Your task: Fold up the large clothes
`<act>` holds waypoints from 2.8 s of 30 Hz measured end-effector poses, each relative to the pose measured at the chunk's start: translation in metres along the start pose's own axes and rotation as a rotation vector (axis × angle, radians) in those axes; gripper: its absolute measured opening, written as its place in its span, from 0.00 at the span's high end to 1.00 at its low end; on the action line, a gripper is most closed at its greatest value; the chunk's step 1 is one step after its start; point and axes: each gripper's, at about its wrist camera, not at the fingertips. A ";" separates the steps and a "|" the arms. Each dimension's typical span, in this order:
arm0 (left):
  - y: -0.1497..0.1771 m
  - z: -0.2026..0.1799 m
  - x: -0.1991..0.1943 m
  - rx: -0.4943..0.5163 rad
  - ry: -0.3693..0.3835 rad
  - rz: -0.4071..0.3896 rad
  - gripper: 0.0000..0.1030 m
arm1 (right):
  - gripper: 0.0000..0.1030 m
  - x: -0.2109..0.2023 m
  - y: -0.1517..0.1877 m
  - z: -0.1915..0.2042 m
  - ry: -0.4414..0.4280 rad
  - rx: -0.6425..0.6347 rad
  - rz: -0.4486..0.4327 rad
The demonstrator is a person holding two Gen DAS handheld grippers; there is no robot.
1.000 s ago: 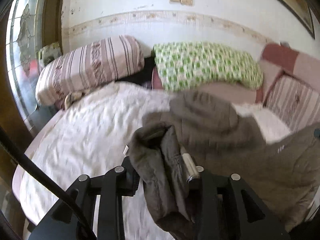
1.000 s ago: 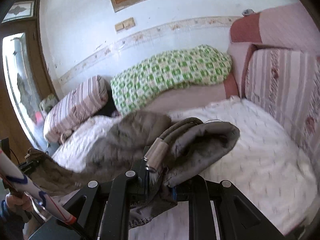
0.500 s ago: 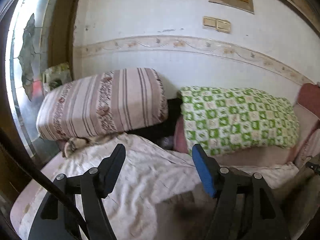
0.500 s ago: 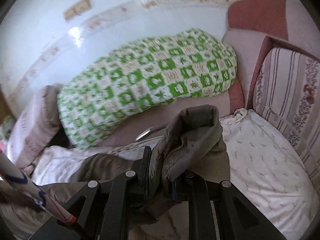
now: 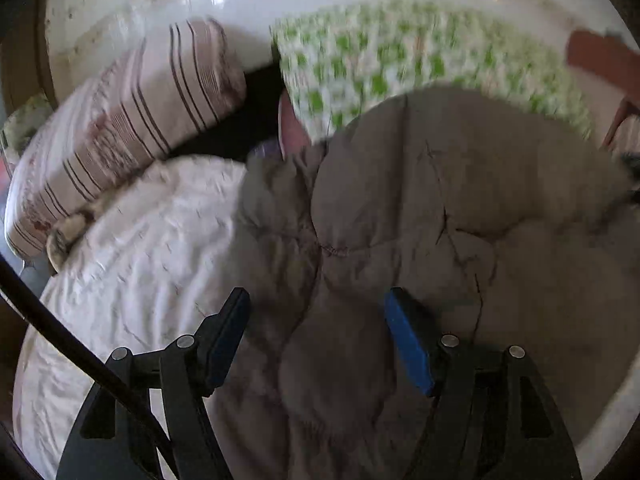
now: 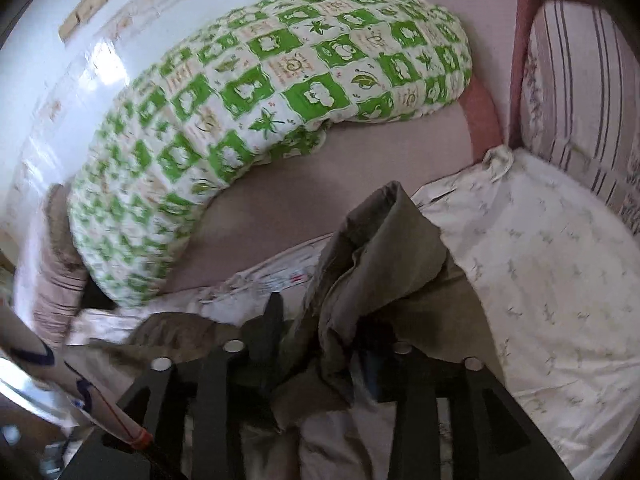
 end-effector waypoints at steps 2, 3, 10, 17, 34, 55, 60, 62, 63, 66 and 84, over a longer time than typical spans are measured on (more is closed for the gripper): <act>0.005 -0.003 0.023 0.006 -0.020 0.029 0.33 | 0.49 -0.023 0.005 -0.007 -0.057 0.023 -0.033; 0.006 -0.004 0.032 0.009 -0.034 0.041 0.32 | 0.49 -0.032 0.007 -0.007 -0.073 0.018 -0.043; 0.010 0.006 0.018 -0.039 -0.123 0.043 0.27 | 0.45 -0.093 0.085 -0.004 -0.029 -0.152 -0.025; 0.056 -0.007 -0.081 -0.094 -0.069 -0.039 0.27 | 0.45 -0.121 0.156 -0.001 0.055 -0.180 -0.061; 0.080 0.023 -0.038 -0.207 -0.208 0.002 0.27 | 0.51 -0.065 0.137 -0.086 0.126 0.054 -0.049; 0.073 -0.020 -0.062 -0.098 -0.196 -0.115 0.26 | 0.58 -0.115 0.168 0.018 0.128 -0.302 -0.120; 0.084 -0.037 -0.044 -0.031 -0.217 -0.070 0.26 | 0.58 -0.077 0.182 0.067 0.086 -0.390 -0.052; 0.086 -0.034 -0.039 -0.042 -0.206 -0.044 0.26 | 0.58 -0.062 0.183 0.068 0.095 -0.375 -0.018; 0.086 -0.033 -0.037 -0.047 -0.200 -0.035 0.26 | 0.57 -0.052 0.185 0.067 0.105 -0.372 0.010; 0.087 -0.034 -0.032 -0.043 -0.205 -0.030 0.25 | 0.57 -0.036 0.191 0.065 0.125 -0.397 0.025; 0.090 -0.032 -0.043 -0.099 -0.192 -0.044 0.25 | 0.52 -0.071 0.224 0.133 0.031 -0.589 -0.116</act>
Point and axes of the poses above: each gripper's, at about its wrist camera, not at the fingertips, and x roughly the way its jaws point, z to its left, y to its underside, and after that the axes turned 5 degrees about -x, right-handed
